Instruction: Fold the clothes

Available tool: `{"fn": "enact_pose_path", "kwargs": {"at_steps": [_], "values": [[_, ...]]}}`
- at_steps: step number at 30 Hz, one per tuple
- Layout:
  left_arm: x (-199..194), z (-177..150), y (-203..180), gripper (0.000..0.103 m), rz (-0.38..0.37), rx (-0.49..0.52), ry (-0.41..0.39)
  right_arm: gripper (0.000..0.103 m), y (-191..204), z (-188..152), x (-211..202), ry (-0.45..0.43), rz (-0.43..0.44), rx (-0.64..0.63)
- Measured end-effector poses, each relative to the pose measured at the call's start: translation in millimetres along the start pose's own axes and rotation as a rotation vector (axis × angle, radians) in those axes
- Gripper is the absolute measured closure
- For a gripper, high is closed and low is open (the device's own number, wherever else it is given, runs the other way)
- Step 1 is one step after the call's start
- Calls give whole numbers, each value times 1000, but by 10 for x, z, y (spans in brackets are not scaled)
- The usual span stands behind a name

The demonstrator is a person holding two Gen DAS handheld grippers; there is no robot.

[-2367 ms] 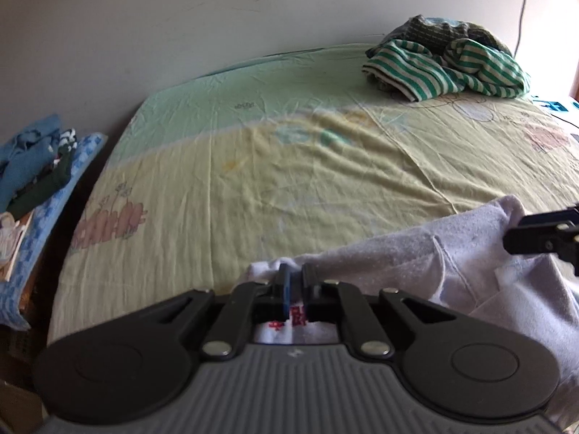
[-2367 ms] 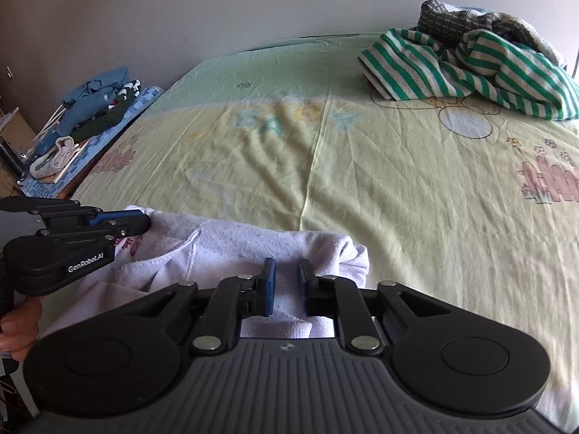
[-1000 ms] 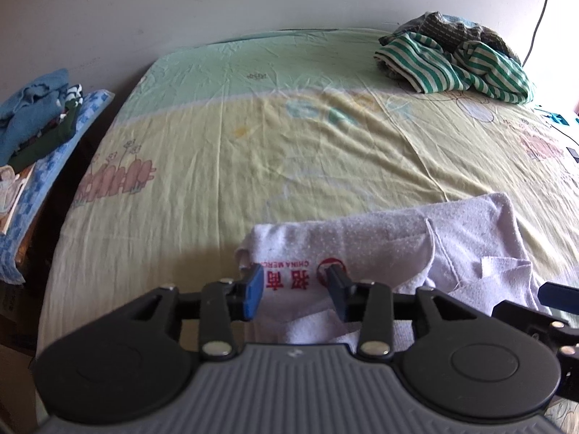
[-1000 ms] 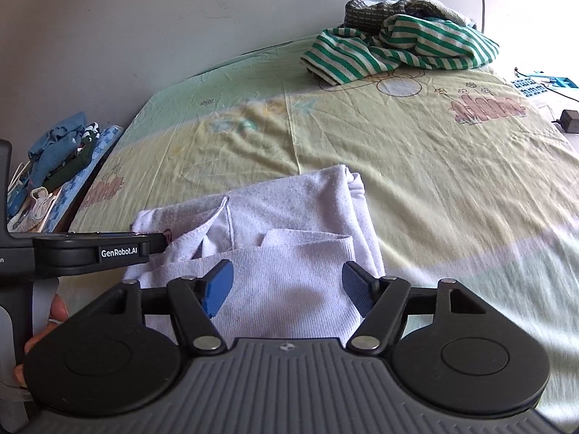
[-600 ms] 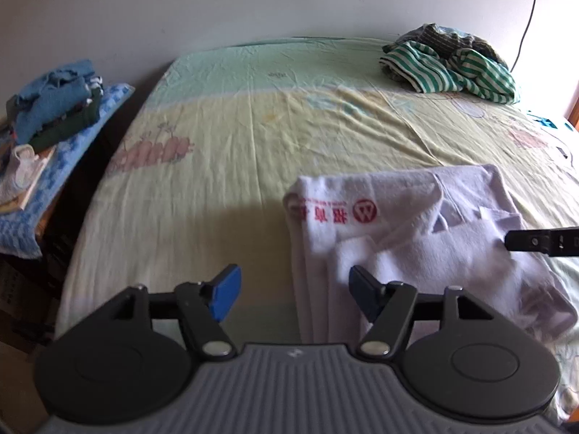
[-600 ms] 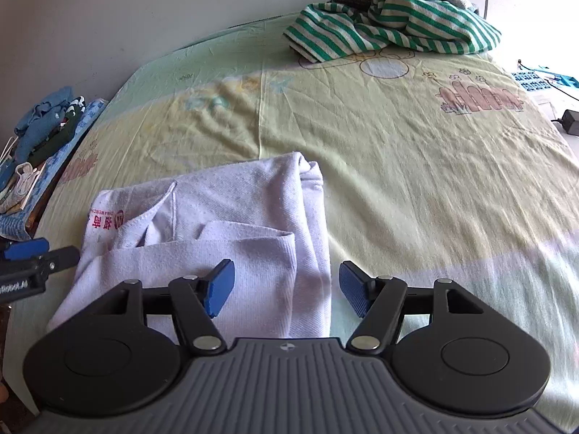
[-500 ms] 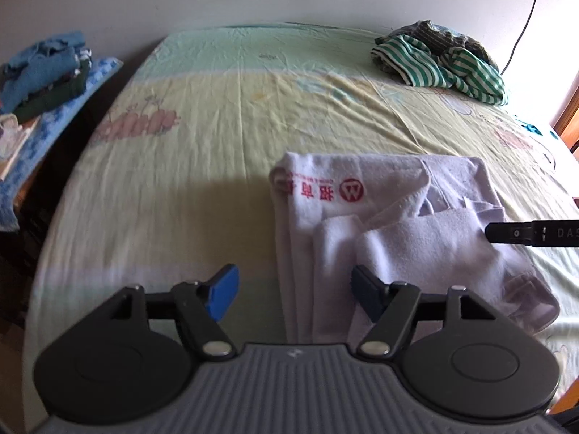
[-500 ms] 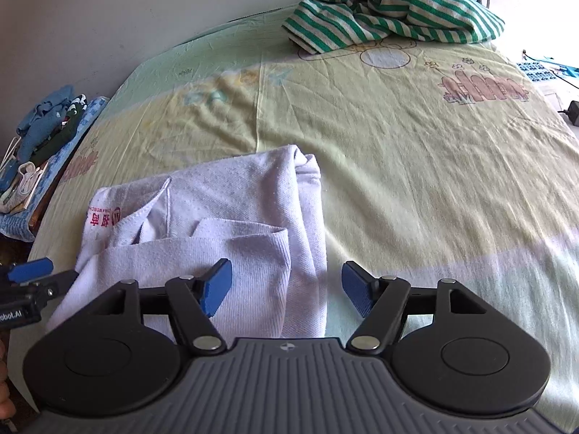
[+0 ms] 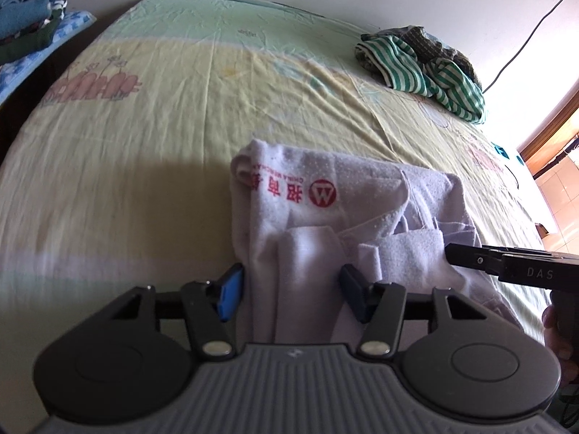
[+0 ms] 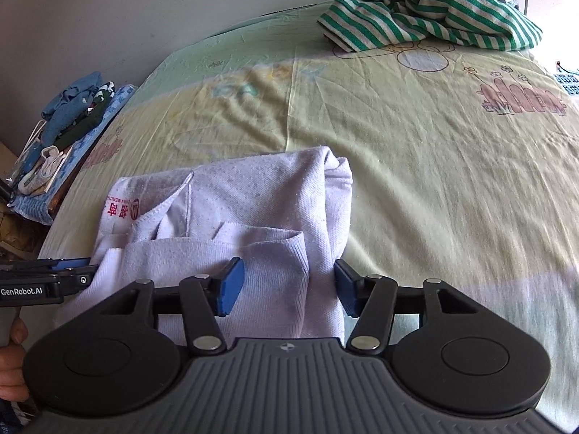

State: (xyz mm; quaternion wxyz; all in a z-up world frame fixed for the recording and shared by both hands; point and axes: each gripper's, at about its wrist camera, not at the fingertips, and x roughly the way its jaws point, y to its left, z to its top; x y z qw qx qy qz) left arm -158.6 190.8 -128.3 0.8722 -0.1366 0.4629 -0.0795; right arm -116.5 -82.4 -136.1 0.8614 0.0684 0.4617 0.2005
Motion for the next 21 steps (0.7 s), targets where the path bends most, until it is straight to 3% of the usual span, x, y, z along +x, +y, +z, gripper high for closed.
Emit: {"fn": "enact_pose_path", "kwargs": {"at_steps": [4, 10, 13, 18, 21], "values": [[10, 3, -53, 74, -20, 5, 4, 56, 36, -2, 6, 3, 1, -11], [21, -4, -188, 87, -8, 67, -22, 55, 10, 0, 15, -6, 8, -9], [6, -22, -246, 88, 17, 86, -37, 57, 47, -4, 25, -14, -10, -24], [-95, 41, -359, 90, 41, 142, -79, 82, 174, 42, 10, -5, -55, -84], [-198, 165, -371, 91, 42, 177, -106, 84, 274, 135, -32, 13, -74, -121]]}}
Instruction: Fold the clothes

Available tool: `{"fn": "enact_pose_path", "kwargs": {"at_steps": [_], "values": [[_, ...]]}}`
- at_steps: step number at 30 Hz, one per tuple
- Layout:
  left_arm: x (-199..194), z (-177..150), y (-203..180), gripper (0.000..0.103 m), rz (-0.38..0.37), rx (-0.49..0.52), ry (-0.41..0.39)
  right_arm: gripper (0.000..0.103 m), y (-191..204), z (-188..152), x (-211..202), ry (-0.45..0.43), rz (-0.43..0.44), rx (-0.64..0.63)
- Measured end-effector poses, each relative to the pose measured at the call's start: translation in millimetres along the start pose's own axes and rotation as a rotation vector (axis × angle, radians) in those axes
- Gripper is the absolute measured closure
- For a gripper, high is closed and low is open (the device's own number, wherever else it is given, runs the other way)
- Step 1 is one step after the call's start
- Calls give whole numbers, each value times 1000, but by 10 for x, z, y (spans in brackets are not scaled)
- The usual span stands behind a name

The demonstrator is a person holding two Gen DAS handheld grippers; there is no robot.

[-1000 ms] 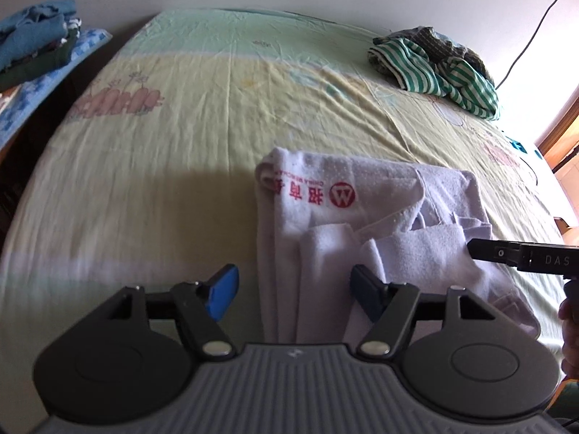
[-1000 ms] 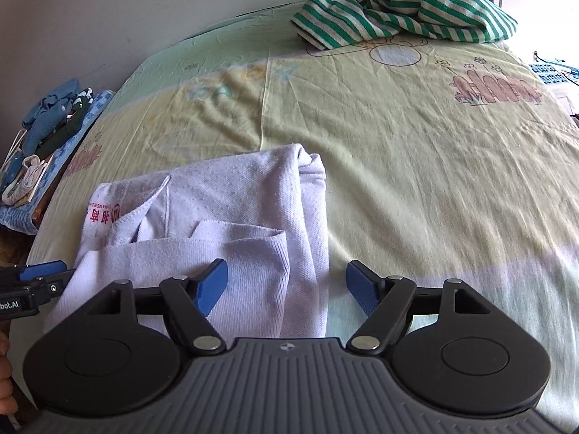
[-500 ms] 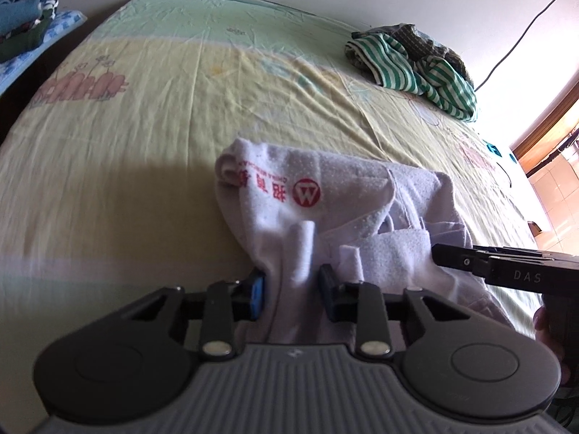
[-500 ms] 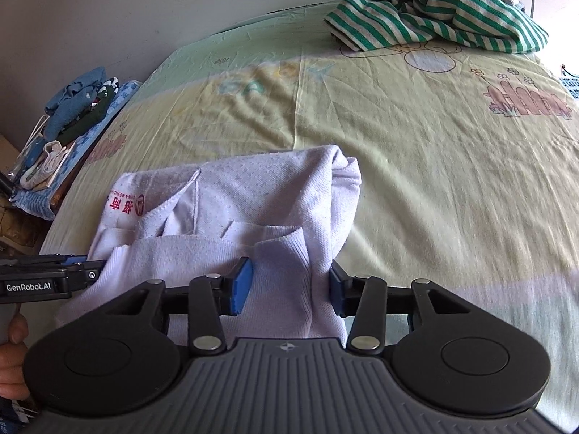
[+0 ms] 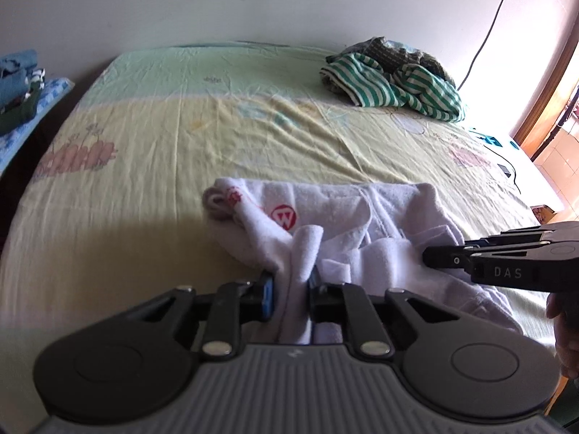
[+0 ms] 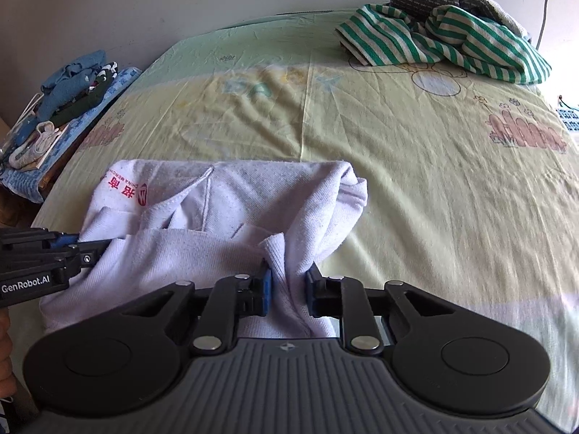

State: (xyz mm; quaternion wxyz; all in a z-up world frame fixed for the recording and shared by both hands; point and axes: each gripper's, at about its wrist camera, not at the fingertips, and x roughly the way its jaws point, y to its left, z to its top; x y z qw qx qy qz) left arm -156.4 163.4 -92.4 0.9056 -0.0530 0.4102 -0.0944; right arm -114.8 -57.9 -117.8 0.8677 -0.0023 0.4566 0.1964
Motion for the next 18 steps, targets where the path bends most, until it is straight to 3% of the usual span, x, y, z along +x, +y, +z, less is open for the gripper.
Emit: {"fn": "enact_pose_path", "kwargs": {"at_steps": [8, 18], "values": [[-254, 588, 315, 91, 52, 80, -57, 86, 311, 489, -176, -22, 32, -47], [-464, 1817, 1108, 91, 162, 122, -191, 86, 821, 1862, -123, -112, 115, -31]]}}
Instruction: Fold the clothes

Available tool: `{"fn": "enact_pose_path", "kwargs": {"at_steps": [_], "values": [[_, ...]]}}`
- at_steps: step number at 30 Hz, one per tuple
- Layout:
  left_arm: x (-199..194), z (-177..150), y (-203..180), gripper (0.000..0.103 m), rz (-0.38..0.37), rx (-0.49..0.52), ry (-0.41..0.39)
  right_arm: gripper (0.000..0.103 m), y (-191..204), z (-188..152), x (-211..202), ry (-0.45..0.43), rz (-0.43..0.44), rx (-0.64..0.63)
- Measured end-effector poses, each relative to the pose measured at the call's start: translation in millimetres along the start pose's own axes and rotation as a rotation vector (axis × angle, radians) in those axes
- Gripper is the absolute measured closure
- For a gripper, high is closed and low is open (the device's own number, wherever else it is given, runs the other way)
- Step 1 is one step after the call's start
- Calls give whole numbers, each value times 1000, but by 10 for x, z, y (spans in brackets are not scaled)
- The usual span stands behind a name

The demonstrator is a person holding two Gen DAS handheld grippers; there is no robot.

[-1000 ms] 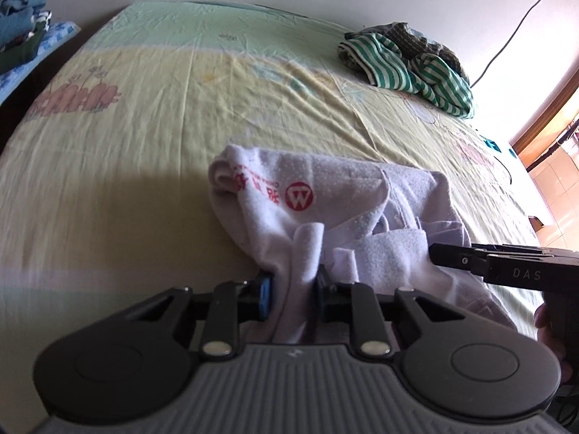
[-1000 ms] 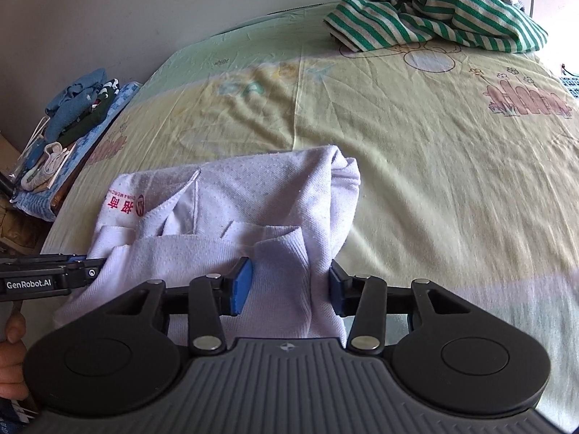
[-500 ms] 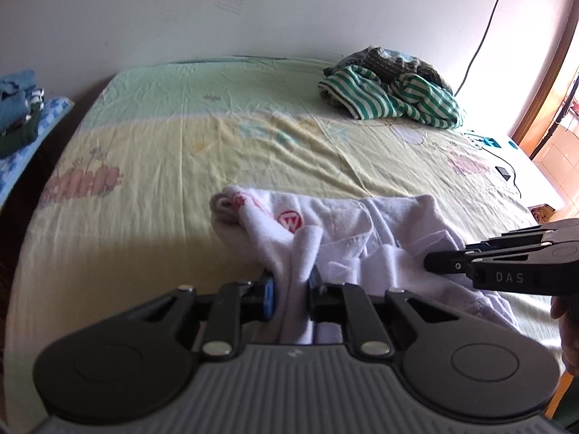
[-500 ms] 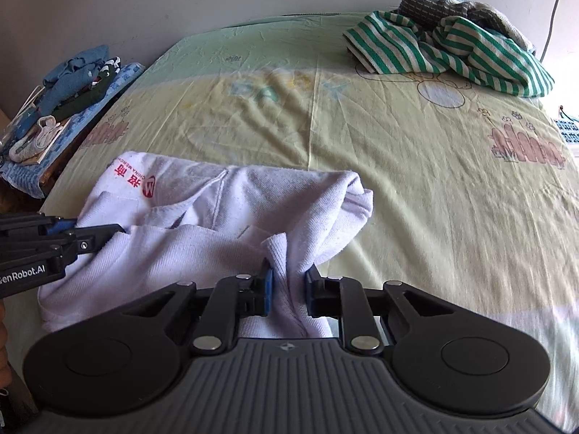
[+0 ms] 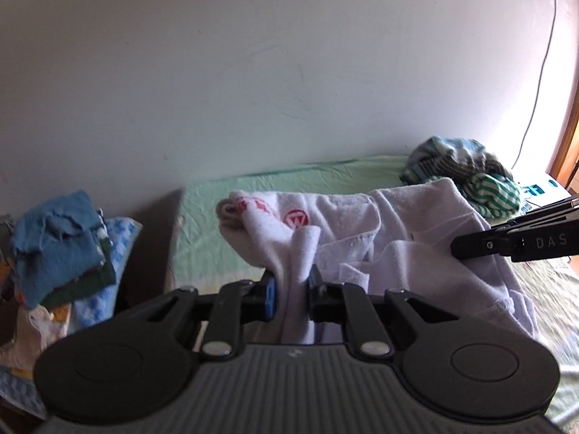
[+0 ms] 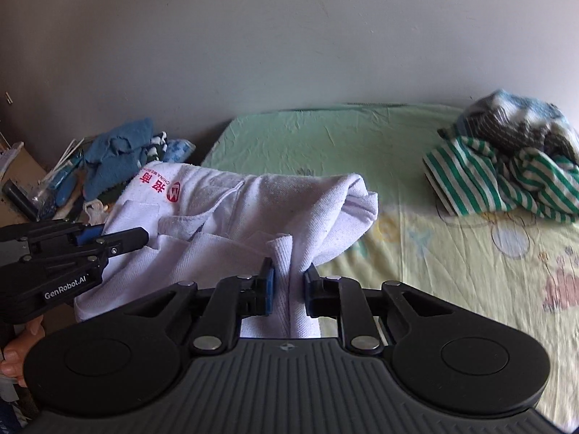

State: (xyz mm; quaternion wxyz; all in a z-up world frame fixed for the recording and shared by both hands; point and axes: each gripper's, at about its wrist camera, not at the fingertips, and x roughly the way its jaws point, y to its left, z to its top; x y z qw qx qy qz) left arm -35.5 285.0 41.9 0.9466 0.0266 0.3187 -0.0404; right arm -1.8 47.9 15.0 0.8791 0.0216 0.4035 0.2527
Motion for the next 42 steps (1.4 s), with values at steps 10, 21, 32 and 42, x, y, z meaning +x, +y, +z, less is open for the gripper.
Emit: {"fn": "enact_pose_path", "kwargs": {"at_steps": [10, 21, 32, 42], "values": [[969, 540, 733, 90, 71, -59, -12, 86, 245, 829, 994, -50, -13, -32], [2249, 305, 1055, 90, 100, -131, 101, 87, -68, 824, 2242, 1, -56, 13], [2464, 4, 1261, 81, 77, -175, 131, 84, -253, 709, 2826, 31, -66, 9], [1764, -73, 1316, 86, 23, -221, -27, 73, -311, 814, 2235, -122, -16, 91]]}}
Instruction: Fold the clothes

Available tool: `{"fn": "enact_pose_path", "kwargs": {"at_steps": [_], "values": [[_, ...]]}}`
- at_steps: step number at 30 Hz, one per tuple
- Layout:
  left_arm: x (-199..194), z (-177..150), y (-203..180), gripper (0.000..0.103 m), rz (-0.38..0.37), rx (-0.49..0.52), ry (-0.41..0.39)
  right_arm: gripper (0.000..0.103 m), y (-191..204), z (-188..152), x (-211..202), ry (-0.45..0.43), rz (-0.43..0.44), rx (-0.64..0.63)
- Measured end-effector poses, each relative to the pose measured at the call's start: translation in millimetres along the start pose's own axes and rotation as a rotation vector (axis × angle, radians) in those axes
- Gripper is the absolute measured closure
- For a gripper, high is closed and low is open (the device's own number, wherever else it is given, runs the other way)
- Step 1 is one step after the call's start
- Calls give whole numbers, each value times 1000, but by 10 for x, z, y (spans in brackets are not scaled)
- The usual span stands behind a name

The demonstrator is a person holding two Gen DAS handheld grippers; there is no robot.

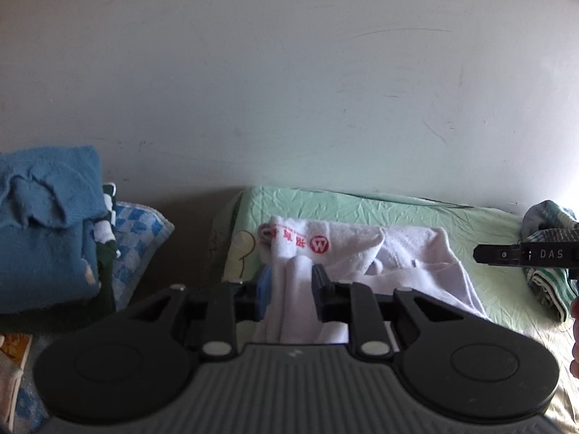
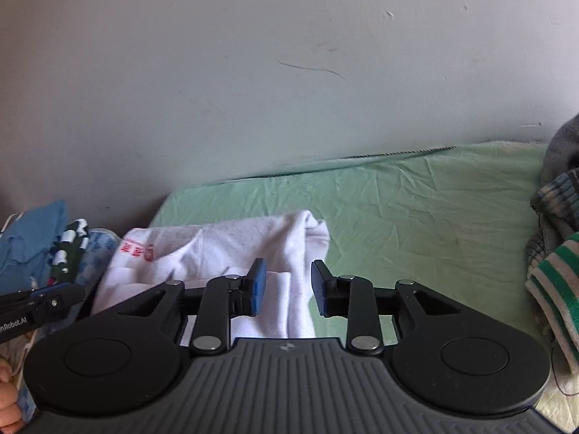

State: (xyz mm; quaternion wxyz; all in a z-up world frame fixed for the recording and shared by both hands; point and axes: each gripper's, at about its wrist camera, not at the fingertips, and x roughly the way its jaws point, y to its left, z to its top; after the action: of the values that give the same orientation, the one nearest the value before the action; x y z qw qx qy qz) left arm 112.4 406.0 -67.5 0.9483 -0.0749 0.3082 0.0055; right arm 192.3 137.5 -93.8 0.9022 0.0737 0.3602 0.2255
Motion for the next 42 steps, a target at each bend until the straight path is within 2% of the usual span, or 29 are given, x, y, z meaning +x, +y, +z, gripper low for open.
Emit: {"fn": "enact_pose_path", "kwargs": {"at_steps": [2, 5, 7, 9, 12, 14, 18, 21, 26, 29, 33, 37, 42], "values": [[86, -89, -116, 85, -20, 27, 39, 73, 79, -21, 35, 37, 41, -18], [365, -249, -179, 91, 32, 44, 113, 77, 178, -76, 167, 107, 77, -39], [480, -328, -177, 83, 75, 61, 125, 77, 200, -148, 243, 134, 57, -62], [494, -368, -191, 83, 92, 76, 110, 80, 140, -211, 358, 177, -3, -63], [464, -350, -267, 85, 101, 108, 132, 83, 61, -250, 397, 156, 1, -71], [420, -287, -259, 85, 101, 77, 173, 83, 97, -238, 373, 162, -20, -78], [219, -207, -315, 85, 145, 1, 217, 79, 185, -202, 52, 128, -17, -62], [50, -203, -403, 85, 164, -29, 222, 75, 215, -245, -130, 123, -62, -77], [-155, -225, -556, 85, 214, -6, 227, 75, 228, -356, -365, 165, -99, -49], [-321, -250, -624, 80, 232, 11, 220, 73, 279, -388, -523, 153, -122, -43], [-595, -301, -715, 68, 265, 40, 198, 67, 400, -458, -745, 136, -143, -39], [-882, -390, -782, 61, 261, 37, 196, 65, 531, -580, -1022, 115, -164, -32], [-1248, -532, -877, 50, 277, 42, 181, 55, 682, -760, -1399, 105, -206, -12]]}}
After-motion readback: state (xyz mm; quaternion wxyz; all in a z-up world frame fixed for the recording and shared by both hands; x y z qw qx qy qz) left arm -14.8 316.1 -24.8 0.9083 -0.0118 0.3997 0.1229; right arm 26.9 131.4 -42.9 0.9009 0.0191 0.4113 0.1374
